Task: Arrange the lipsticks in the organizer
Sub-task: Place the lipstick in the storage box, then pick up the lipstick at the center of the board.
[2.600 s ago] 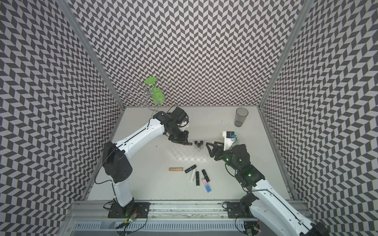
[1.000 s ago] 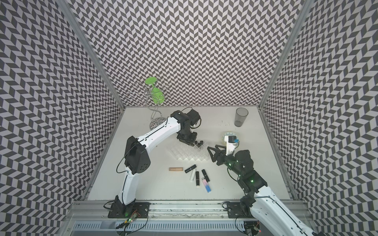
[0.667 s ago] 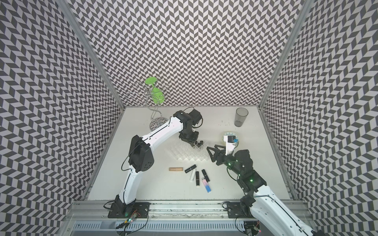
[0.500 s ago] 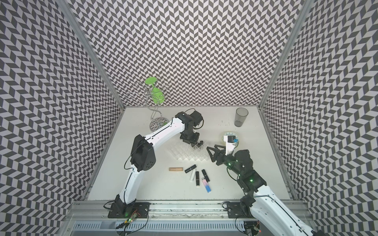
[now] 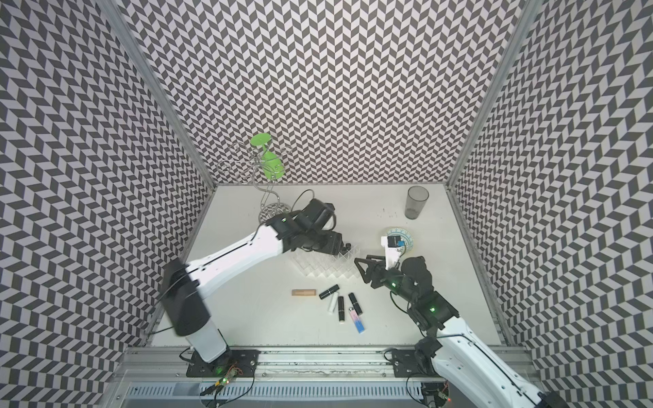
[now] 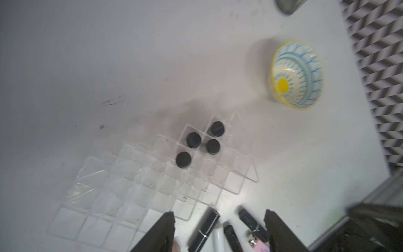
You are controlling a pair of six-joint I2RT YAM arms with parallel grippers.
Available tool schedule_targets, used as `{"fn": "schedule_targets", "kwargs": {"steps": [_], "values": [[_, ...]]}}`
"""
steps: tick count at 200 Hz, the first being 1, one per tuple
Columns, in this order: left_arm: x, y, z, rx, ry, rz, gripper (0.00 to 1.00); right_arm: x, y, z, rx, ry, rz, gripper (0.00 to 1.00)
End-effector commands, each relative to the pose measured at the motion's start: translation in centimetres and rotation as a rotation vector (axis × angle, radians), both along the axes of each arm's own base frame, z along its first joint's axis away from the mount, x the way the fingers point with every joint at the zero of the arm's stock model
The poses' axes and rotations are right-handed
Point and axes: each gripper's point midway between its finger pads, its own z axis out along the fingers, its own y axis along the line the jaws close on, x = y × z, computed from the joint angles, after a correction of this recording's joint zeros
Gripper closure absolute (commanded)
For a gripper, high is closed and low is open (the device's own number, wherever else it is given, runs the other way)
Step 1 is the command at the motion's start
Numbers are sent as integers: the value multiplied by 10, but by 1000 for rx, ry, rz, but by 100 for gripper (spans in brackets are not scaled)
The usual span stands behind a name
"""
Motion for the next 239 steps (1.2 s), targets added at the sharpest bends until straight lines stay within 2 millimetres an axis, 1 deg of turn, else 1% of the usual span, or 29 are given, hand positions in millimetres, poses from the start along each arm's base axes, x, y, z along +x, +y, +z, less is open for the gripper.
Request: {"fn": "schedule_targets", "kwargs": {"steps": [1,4,6,24,35,51,63,84,104,114,123,131,150,172,198,218,239], "values": [[4,-10,24,-280,-145,4,31,-7,-5,-14,-118,81,-84,41],[0,-10,23,-300,-149,-10,30,-9,-5,-19,-137,97,-90,41],[-2,-8,20,-307,-146,-18,29,-10,-6,-22,-151,110,-98,42],[-27,-3,18,-442,-180,-91,22,-19,-6,-59,-285,228,-94,45],[-39,2,21,-509,-210,-120,22,-23,-7,-83,-367,291,-91,46],[-49,14,22,-537,-252,-124,22,-31,-8,-114,-432,355,-73,48],[-54,24,21,-537,-274,-117,19,-38,0,-127,-423,372,-23,51],[-62,39,20,-546,-305,-110,17,-42,8,-135,-409,367,25,51],[-69,49,17,-549,-322,-106,15,-43,11,-132,-394,350,34,51],[-71,52,15,-542,-323,-105,15,-44,10,-129,-380,343,29,53],[-73,55,14,-542,-327,-104,15,-48,10,-131,-380,353,39,56],[-75,56,13,-545,-328,-106,15,-55,9,-137,-392,376,52,59],[-77,59,5,-549,-324,-101,14,-75,5,-150,-425,429,54,60],[-78,59,0,-544,-318,-102,14,-94,8,-152,-416,452,73,60],[-78,58,-4,-538,-313,-105,14,-109,11,-157,-442,474,89,58],[-78,59,-9,-534,-306,-105,14,-116,11,-169,-465,500,96,57],[-78,59,-13,-534,-307,-103,14,-112,6,-177,-515,499,68,57]]}}
